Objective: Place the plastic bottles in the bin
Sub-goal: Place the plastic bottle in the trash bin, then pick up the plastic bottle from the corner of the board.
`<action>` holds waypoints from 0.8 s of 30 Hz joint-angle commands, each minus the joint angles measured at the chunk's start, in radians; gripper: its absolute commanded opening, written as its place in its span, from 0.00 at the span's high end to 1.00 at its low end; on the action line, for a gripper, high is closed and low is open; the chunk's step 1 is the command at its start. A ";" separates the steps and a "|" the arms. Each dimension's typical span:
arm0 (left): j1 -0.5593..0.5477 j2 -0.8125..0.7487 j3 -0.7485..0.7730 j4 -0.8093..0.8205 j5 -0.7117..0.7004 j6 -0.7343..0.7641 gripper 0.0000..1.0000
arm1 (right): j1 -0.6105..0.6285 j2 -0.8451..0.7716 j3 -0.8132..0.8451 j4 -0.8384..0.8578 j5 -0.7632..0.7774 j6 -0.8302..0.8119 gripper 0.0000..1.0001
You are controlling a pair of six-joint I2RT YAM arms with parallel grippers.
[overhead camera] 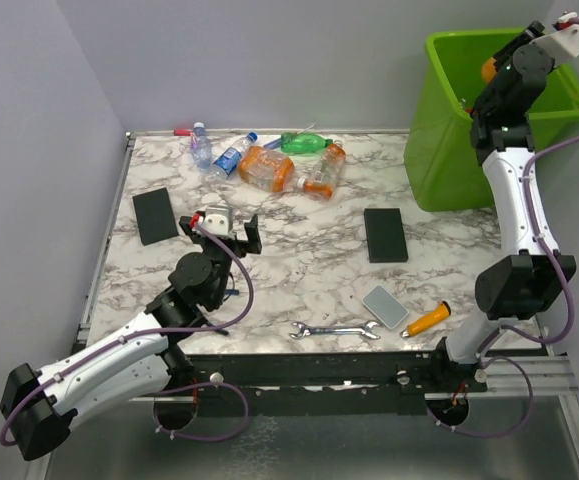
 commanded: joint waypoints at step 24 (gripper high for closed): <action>-0.018 0.069 0.015 -0.006 0.078 0.014 0.01 | 0.011 -0.081 0.190 -0.204 -0.454 0.187 0.05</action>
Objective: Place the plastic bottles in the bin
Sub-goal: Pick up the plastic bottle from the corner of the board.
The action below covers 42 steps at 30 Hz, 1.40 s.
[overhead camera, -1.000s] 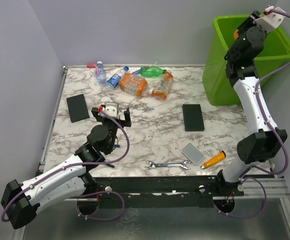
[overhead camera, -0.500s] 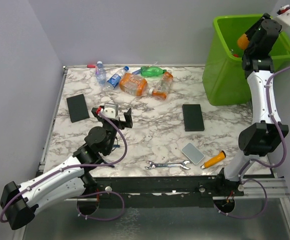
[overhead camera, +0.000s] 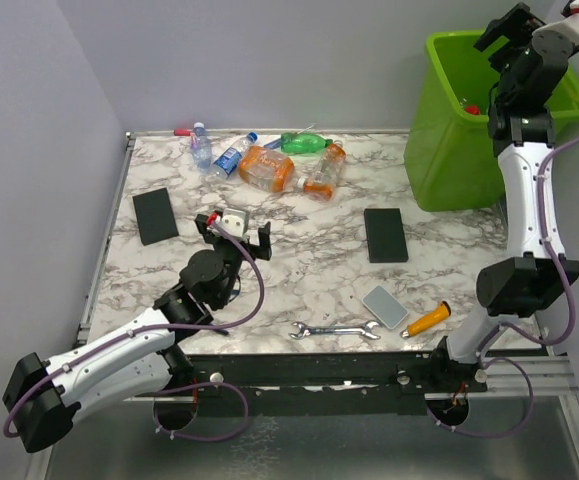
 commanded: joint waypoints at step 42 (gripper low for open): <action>0.423 0.670 0.479 -0.200 0.249 -0.565 0.01 | 0.725 -0.816 -1.447 0.206 -0.254 0.246 0.00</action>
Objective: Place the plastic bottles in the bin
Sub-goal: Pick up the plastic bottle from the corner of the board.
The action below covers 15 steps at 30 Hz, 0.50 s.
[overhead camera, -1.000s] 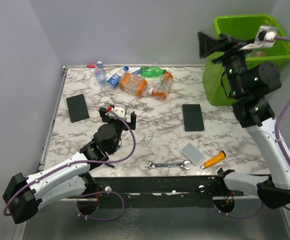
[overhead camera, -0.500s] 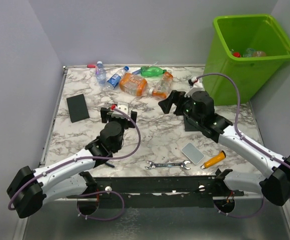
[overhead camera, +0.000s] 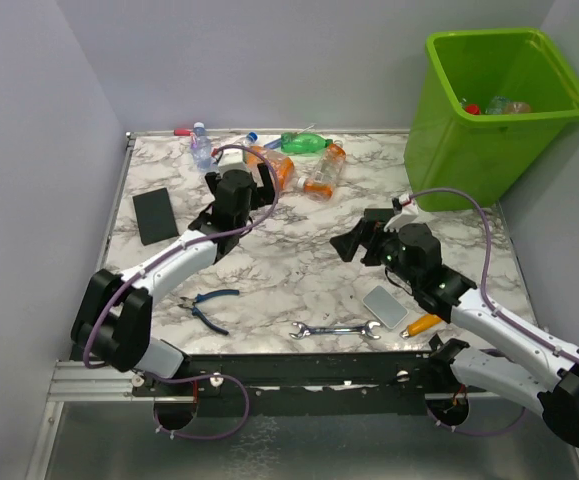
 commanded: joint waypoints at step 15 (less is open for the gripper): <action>0.345 0.511 0.414 -0.063 -0.001 -0.004 0.01 | 0.002 -0.116 -0.062 -0.036 -0.022 -0.107 0.00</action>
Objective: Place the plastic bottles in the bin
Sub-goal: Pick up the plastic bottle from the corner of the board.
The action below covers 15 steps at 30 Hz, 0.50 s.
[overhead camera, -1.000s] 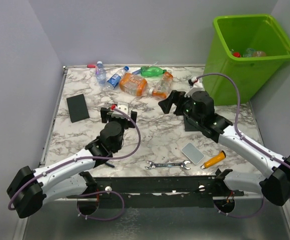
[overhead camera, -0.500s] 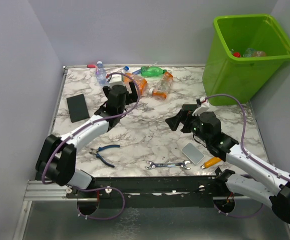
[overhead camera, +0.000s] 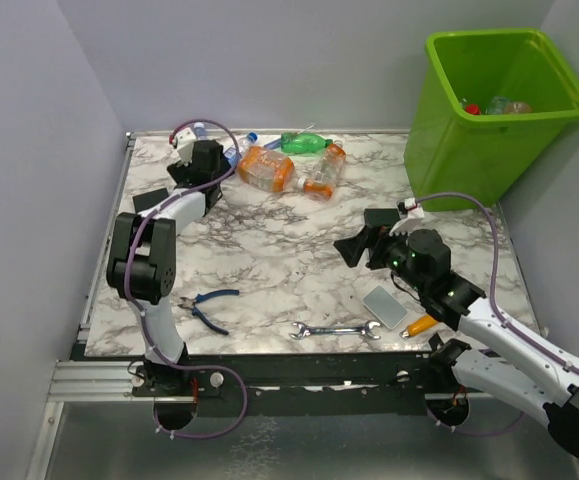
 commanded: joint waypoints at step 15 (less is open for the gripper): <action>0.006 0.309 0.390 -0.137 0.208 0.715 0.01 | 0.002 -0.079 0.011 -0.113 -0.053 -0.080 0.00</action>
